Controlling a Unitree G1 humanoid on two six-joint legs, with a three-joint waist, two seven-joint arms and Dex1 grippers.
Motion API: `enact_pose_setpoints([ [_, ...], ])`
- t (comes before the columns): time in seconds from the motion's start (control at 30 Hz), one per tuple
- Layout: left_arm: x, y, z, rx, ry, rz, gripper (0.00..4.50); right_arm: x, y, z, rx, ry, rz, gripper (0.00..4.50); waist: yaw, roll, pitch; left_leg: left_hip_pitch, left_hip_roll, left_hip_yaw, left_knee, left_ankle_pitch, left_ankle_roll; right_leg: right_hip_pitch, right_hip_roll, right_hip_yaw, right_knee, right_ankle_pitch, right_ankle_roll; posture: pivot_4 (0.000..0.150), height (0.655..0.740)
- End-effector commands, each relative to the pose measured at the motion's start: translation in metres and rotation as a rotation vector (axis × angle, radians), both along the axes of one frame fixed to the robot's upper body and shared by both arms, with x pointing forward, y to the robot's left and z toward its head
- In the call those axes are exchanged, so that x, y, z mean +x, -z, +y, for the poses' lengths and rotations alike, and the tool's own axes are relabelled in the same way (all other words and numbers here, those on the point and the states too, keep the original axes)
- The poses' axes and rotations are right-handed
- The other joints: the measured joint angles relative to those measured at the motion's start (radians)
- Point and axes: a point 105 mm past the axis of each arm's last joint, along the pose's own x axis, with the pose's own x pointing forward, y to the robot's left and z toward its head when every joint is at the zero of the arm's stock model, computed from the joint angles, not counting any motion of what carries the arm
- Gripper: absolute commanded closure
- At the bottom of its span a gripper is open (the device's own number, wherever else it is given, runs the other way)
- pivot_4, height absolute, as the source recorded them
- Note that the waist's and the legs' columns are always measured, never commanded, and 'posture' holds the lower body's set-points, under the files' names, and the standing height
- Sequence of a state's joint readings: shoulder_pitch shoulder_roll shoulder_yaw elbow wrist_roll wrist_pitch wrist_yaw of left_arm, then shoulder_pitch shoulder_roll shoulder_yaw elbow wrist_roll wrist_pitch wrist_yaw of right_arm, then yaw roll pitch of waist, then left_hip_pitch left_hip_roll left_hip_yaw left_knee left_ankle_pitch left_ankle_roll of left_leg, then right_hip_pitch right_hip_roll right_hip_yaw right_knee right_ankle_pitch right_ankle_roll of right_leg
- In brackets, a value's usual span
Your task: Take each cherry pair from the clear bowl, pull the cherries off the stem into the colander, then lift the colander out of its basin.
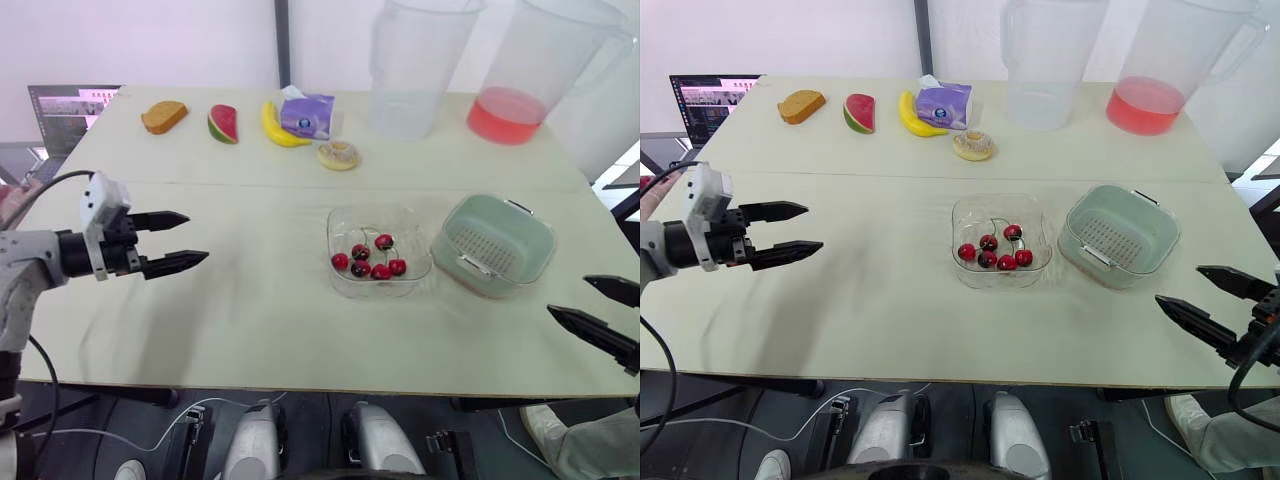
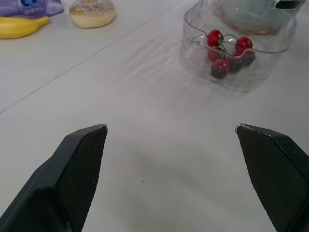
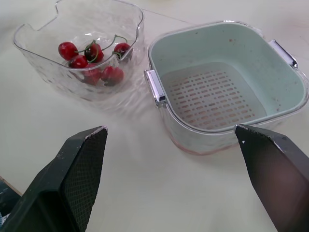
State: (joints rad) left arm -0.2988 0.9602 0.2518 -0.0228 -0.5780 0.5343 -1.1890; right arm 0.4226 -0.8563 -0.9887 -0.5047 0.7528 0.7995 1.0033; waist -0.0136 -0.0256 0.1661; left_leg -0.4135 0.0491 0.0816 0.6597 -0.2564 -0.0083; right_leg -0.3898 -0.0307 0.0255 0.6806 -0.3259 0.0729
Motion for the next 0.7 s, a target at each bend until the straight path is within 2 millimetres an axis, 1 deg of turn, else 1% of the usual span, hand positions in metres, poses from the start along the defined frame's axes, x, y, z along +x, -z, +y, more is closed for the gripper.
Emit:
enact_pose_setpoints([
  [0.03, -0.002, -0.015, 0.0024, 0.027, -0.008, -0.071, 0.0, 0.0003, -0.0089, 0.0031, -0.022, -0.016, -0.027, 0.06, 0.0, 0.0, 0.0, 0.0, 0.0, 0.0, 0.0, 0.0, 0.0, 0.0, 0.0, 0.0, 0.0, 0.0, 0.0, 0.15, 0.74],
  [0.33, -0.0024, -0.0141, 0.0014, 0.005, -0.009, -0.058, 0.0, 0.0002, -0.0108, 0.0048, -0.022, -0.021, -0.023, 0.06, 0.0, 0.0, 0.0, 0.0, 0.0, 0.0, 0.0, 0.0, 0.0, 0.0, 0.0, 0.0, 0.0, 0.0, 0.0, 0.15, 0.74],
  [0.7, -0.0018, -0.012, -0.0018, 0.019, -0.001, -0.05, 0.0, 0.0022, -0.0116, 0.0075, -0.022, -0.024, -0.02, 0.06, 0.0, 0.0, 0.0, 0.0, 0.0, 0.0, 0.0, 0.0, 0.0, 0.0, 0.0, 0.0, 0.0, 0.0, 0.0, 0.15, 0.74],
])
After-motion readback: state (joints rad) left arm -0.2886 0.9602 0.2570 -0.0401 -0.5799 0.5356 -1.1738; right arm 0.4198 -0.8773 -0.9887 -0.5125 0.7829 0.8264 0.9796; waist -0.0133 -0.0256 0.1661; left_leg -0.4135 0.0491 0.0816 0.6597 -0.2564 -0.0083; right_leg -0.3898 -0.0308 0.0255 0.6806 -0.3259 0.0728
